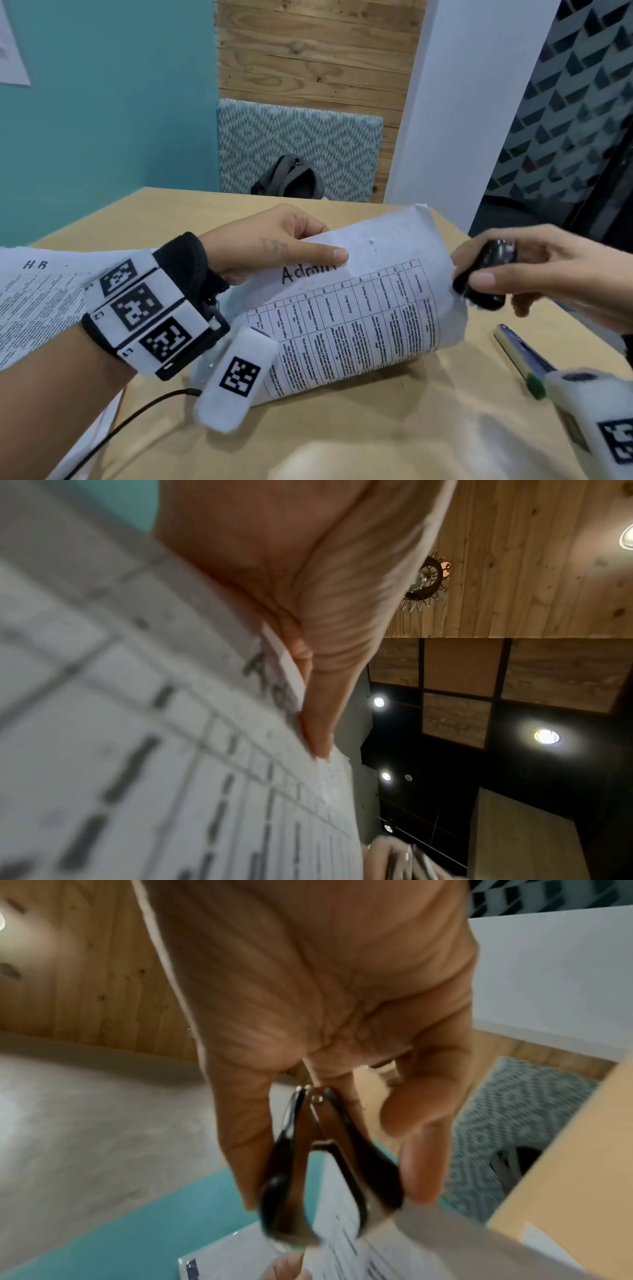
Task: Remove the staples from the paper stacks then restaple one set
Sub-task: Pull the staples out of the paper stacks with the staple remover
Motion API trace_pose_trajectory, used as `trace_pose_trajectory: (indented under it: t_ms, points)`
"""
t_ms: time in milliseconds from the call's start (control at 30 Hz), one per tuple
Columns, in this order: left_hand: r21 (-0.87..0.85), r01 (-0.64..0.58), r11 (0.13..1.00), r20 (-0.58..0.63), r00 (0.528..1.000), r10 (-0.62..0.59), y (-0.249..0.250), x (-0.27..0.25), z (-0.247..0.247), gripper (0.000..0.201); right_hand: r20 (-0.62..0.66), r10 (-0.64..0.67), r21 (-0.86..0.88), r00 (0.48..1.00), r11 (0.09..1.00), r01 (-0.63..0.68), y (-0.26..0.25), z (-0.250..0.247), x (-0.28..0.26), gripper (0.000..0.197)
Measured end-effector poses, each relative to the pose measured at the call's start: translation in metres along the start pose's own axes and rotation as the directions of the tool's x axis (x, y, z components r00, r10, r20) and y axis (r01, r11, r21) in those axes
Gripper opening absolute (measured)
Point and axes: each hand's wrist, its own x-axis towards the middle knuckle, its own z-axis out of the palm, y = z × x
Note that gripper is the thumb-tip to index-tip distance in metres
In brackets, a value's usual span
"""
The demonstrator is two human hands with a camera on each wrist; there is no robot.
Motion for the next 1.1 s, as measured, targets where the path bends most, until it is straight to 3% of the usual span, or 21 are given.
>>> trace_pose_trajectory:
  t_ms: [133,300,500,700,833,1000,1100]
  points:
    - [0.025,-0.004,1.000,0.033,0.999,0.003,0.006,-0.002,-0.001,0.014,0.177,0.036,0.085,0.984,0.995,-0.052,0.008,0.010,-0.006,0.061]
    - [0.061,-0.054,0.997,0.024,0.998,0.053,0.018,-0.004,0.001,0.012,0.234,0.035,0.168,0.972,0.983,-0.076,0.010,0.025,-0.001,0.067]
    - [0.156,-0.125,0.980,-0.008,0.992,0.128,0.036,-0.015,-0.006,0.033,0.048,-0.048,0.186,0.998,0.982,0.038,0.011,0.029,-0.001,0.071]
    - [0.170,-0.142,0.975,-0.201,0.964,0.176,0.021,-0.046,-0.060,0.071,-0.167,-0.108,0.292,0.980,0.944,0.154,0.019,0.023,-0.007,0.076]
    - [0.051,-0.172,0.984,-0.217,0.960,0.179,-0.013,-0.046,-0.051,0.073,-0.225,-0.124,0.361,0.966,0.911,0.201,0.021,0.027,-0.009,0.076]
    - [-0.036,-0.310,0.950,-0.471,0.844,0.257,-0.036,-0.032,-0.008,0.078,-0.250,-0.113,0.390,0.962,0.897,0.207,0.022,0.033,-0.009,0.075]
    - [-0.057,-0.363,0.930,-0.491,0.821,0.291,-0.034,-0.028,0.008,0.051,-0.241,-0.120,0.369,0.963,0.906,0.206,0.022,0.038,-0.009,0.073]
